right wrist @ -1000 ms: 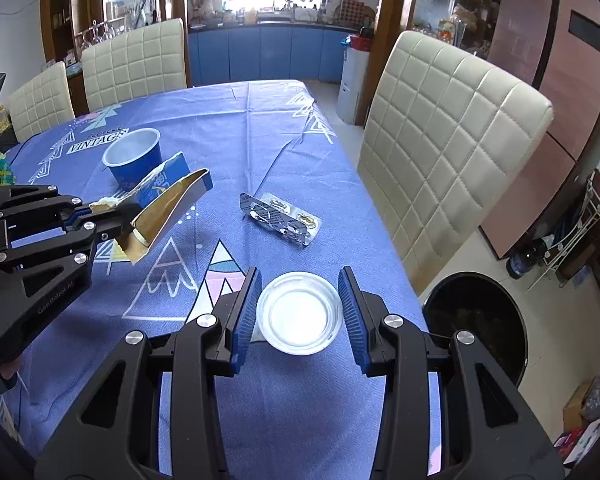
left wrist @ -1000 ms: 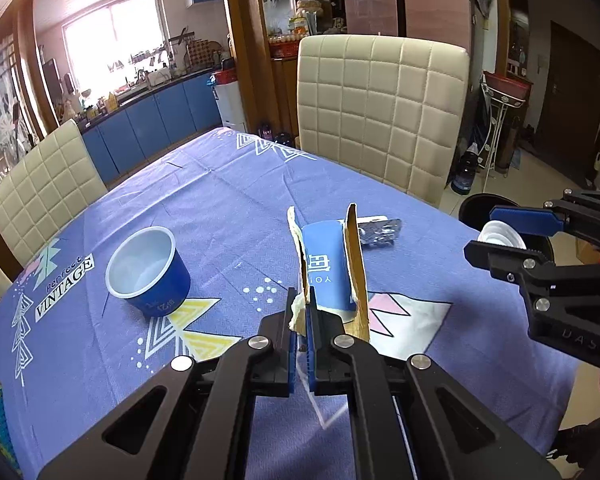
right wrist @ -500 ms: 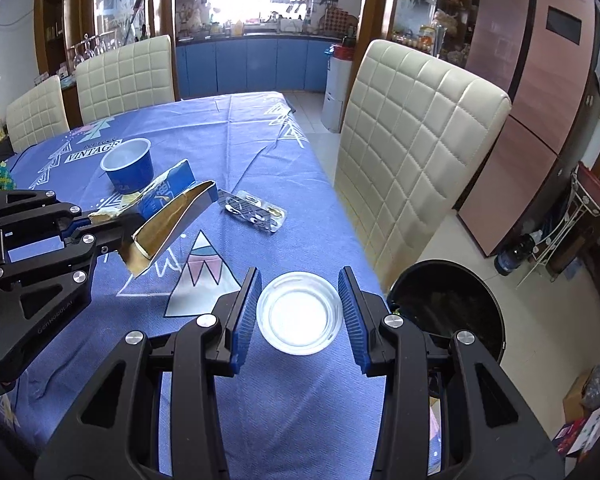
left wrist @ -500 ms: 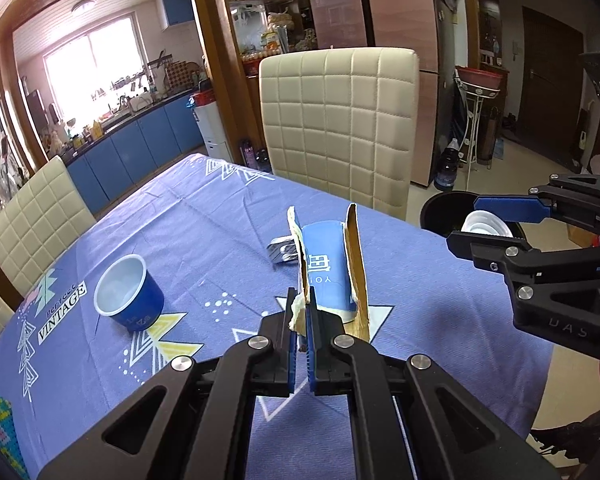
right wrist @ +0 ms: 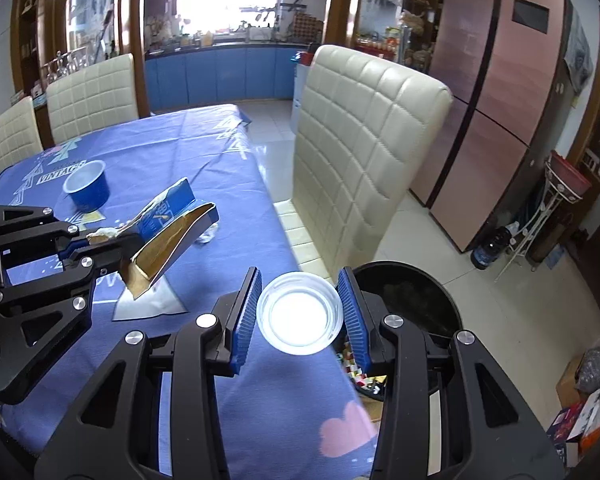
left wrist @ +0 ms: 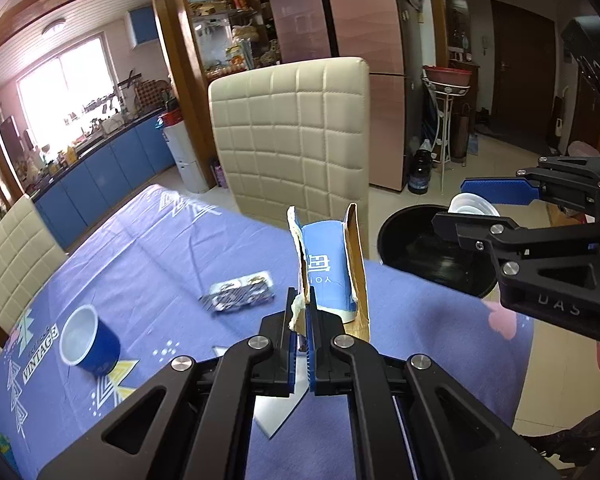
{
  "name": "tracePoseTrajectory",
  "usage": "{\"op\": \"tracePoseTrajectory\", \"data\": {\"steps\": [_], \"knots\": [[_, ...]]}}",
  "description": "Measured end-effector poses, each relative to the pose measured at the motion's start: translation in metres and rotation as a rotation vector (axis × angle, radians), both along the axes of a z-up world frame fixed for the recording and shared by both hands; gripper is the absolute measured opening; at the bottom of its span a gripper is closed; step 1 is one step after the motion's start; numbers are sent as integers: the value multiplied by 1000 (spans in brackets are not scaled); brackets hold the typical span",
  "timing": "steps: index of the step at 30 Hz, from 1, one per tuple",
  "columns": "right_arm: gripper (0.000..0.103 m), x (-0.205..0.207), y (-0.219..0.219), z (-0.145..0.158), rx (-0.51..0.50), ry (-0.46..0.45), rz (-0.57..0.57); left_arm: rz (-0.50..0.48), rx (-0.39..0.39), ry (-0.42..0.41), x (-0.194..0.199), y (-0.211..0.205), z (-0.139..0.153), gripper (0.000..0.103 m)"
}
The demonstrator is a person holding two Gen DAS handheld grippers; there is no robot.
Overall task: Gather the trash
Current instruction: 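Carry the carton and white lid toward the black bin, then open the right tool over the black bin to drop the white lid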
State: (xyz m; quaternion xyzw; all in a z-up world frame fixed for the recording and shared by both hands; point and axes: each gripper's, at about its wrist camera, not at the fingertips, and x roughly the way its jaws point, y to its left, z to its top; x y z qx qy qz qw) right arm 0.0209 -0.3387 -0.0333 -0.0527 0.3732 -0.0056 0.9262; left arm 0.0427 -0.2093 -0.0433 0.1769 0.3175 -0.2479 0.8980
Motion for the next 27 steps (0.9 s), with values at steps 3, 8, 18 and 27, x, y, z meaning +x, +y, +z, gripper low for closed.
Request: {"op": "tracePoseTrajectory", "data": {"steps": [3,8,18,27], "knots": [[42,3,-19,3,-5,-10,-30,-27,0,-10,3,-16,2,4],[42,11,-51,5,-8,-26,-77,-57,-3,-15,12,-44,3,4],[48,25,-101,-4,11,-21,-138,-114,6,-1,26,-99,-4,4],[48,23,-139,-19,49,6,-212,-184,26,19,29,-136,-12,4]]}}
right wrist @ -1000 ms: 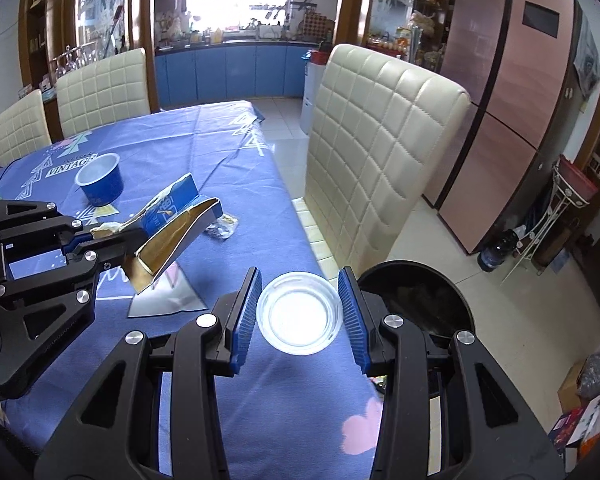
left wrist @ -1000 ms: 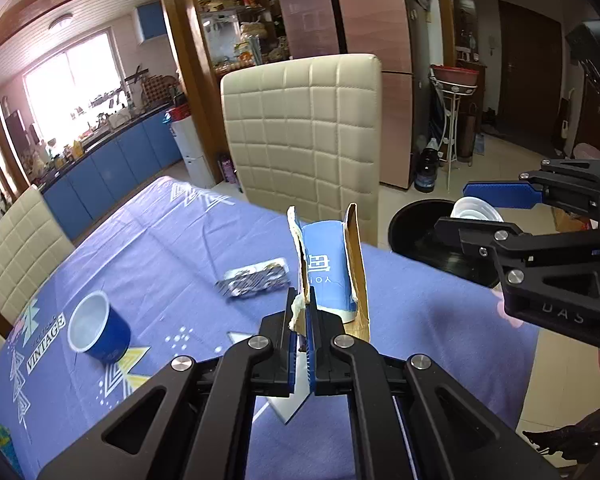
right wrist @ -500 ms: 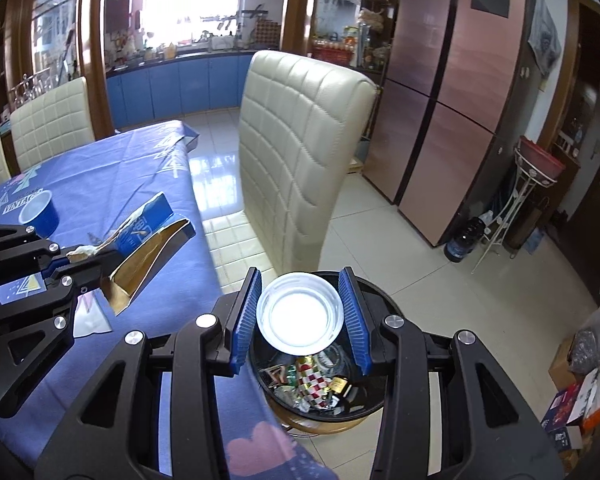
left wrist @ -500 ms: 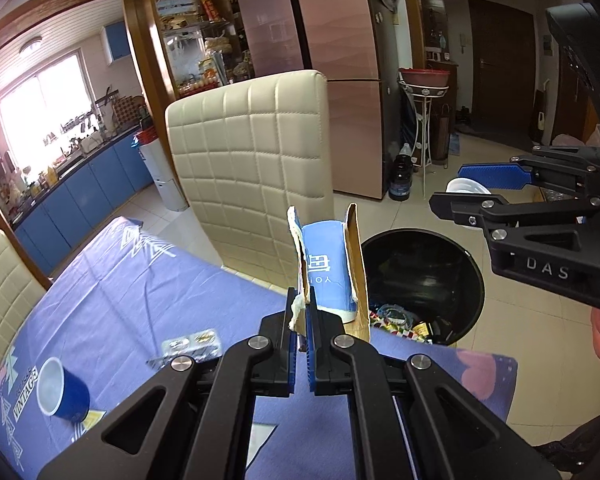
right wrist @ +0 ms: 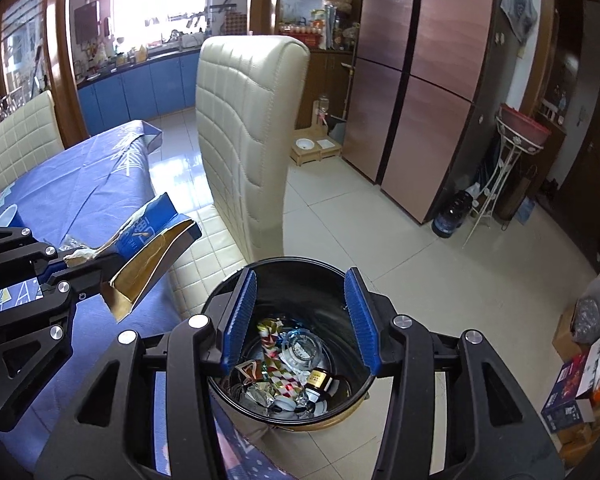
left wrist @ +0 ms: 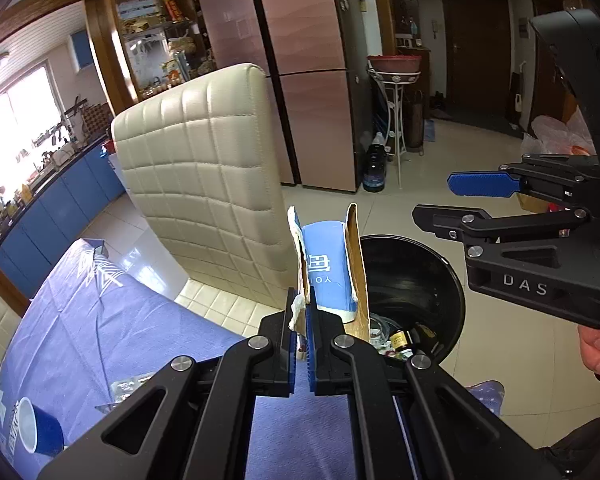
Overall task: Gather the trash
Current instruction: 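Open the right tool over the black bin to drop the white lid, then open the left tool over the black bin to drop the carton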
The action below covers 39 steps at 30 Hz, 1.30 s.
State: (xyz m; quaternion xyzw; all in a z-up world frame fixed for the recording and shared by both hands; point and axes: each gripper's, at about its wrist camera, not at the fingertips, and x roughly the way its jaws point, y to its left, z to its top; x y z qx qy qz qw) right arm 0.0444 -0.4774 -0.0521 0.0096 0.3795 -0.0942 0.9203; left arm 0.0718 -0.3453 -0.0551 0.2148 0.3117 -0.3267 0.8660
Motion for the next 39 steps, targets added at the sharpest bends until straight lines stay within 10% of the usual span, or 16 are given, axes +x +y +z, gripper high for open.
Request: {"op": "tracePoseTrajectory", "data": {"steps": [23,25,27,39], "knots": [[49,-16,-21,-18,64,31,-101,-89,-13,103,0,-23,-9,5],[49,-14,-17,-18,61,32,-90,-99,-30,135,1,-20,-9,20],[48,-13,-12,-17,62,31,-81,-82,-57,112,1,-15,-5,80],[49,-18,0,-14,62,28,-53,-41,-76,42,-6,0,5,83]]}}
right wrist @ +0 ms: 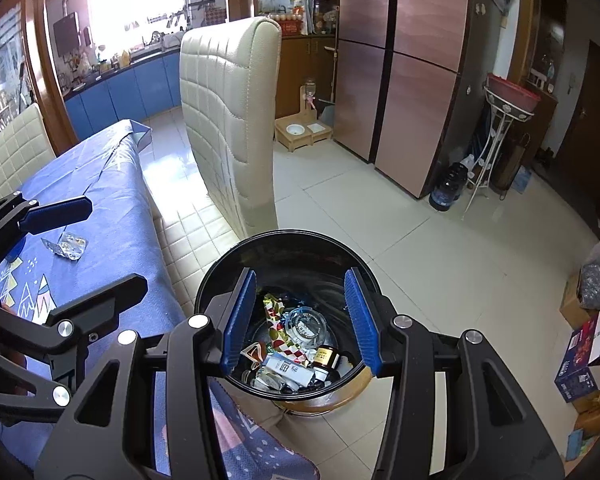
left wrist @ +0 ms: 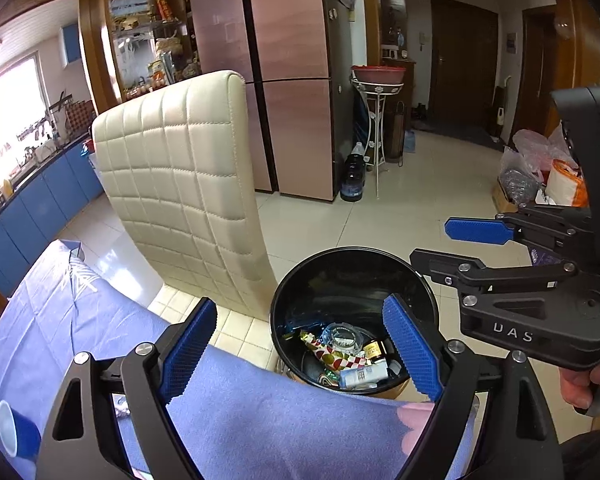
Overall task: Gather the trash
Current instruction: 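Open the left tool over the black bin to drop the carton, then move the left tool to the blue bowl while the right moves to the blister pack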
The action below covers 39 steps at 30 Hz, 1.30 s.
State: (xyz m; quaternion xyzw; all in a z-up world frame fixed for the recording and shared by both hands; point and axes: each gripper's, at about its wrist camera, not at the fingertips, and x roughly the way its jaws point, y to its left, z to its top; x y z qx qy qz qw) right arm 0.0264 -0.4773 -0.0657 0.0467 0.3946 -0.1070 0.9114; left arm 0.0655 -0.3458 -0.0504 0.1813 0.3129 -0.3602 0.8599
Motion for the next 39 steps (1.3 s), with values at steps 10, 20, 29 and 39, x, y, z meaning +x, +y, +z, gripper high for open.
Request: {"op": "tracePoseTrajectory", "data": {"steps": [10,20,29,39], "knots": [[58,9,38,6,11,-20,92,70,4,-5,-6,43,8,83],[71,21,109,15,7,-48,229,216,4,-3,-9,123,10,83],[93,29,180,20,11,-66,306,319,25,-13,-17,200,11,83],[99,51,240,6,22,-22,328,440,34,-10,-7,279,-4,83]]}}
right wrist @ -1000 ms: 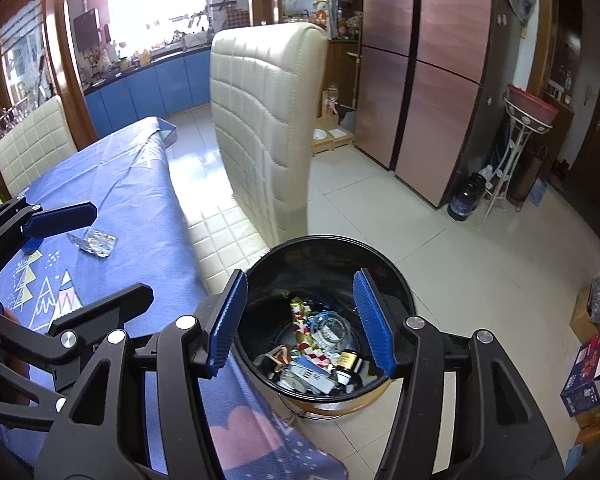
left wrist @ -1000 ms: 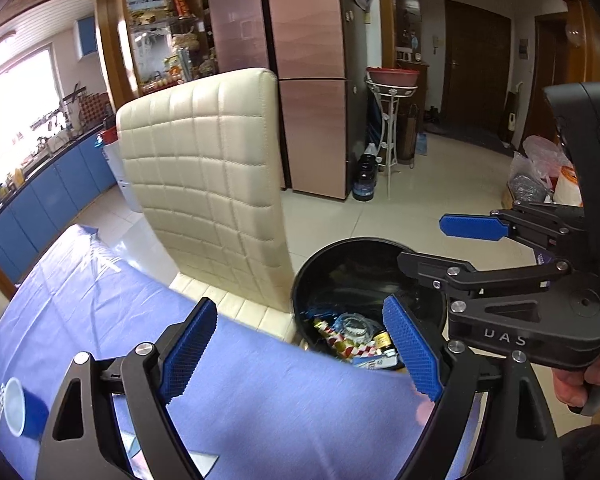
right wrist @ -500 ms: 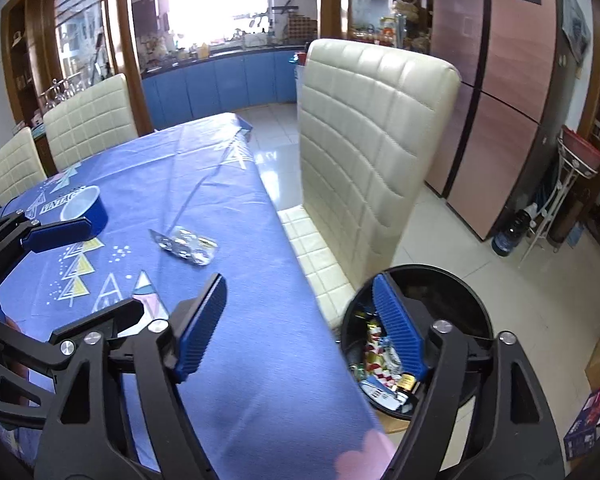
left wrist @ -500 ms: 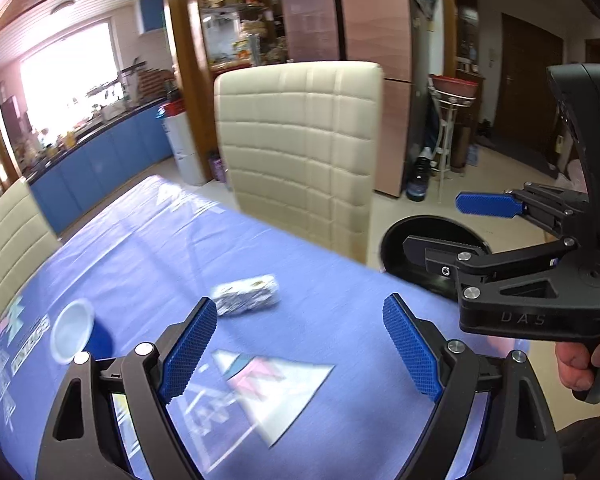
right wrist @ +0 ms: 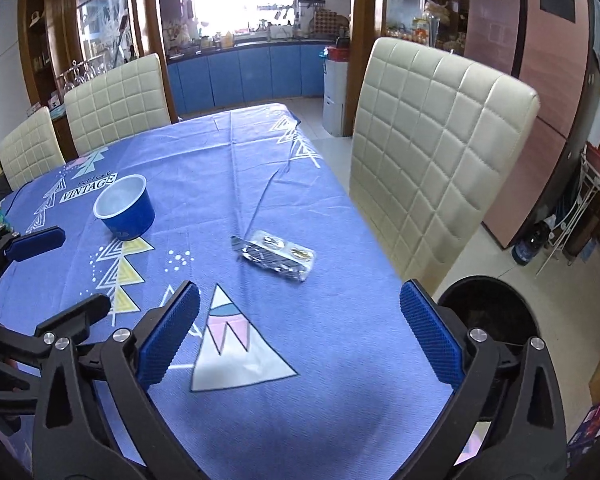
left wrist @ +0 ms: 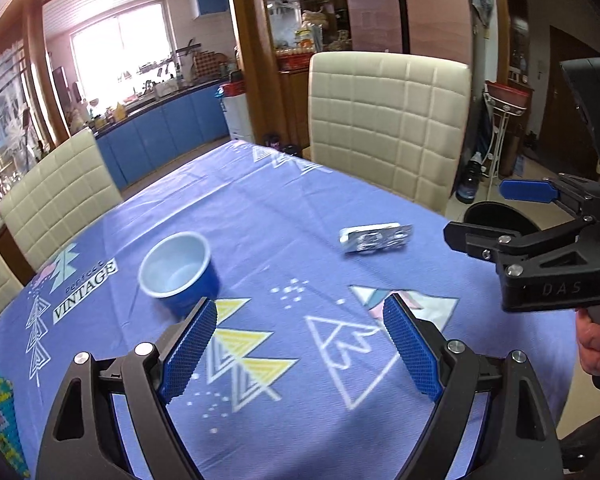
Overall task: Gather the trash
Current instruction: 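Move the left tool to the blue bowl while the right moves to the blister pack, then grasp the blue bowl rim with the left tool while the right grasps the silver blister pack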
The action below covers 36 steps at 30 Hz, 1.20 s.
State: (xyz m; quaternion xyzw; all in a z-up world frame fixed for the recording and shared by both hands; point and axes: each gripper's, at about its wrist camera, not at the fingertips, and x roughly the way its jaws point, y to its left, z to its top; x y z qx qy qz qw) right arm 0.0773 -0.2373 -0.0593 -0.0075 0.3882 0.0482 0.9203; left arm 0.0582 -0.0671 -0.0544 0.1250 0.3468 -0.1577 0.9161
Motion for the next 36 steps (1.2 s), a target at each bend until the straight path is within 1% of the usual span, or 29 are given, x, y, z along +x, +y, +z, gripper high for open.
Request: {"op": "tracePoseTrajectory", "data": {"steps": [5,9,13,20,23,28,31,33,35,36], "knots": [[99,25,14,-16,67,62,-33,3,56,-25,13,27,-9,83],[99,43,27,-29,56,82,-65,-11,93,-40,31,45,-18,83],[99,63,43,-41,35,102,-68,-9,124,-49,53,59,-31,83],[99,94,52,-57,20,134,-120,36,97,-10,96,85,-53,83],[99,101,55,-61,13,136,-130,17,88,7,108,88,-62,83],[99,111,61,-68,-3,146,-149,-28,98,10,121,84,-72,83],[99,114,64,-73,-21,152,-160,-55,69,32,127,84,-72,83],[95,113,63,-76,-18,164,-173,-67,53,43,132,84,-72,83],[91,110,63,-75,-22,152,-188,-78,53,58,136,84,-74,83],[86,108,62,-75,-21,149,-192,-86,50,66,138,84,-74,83]]}}
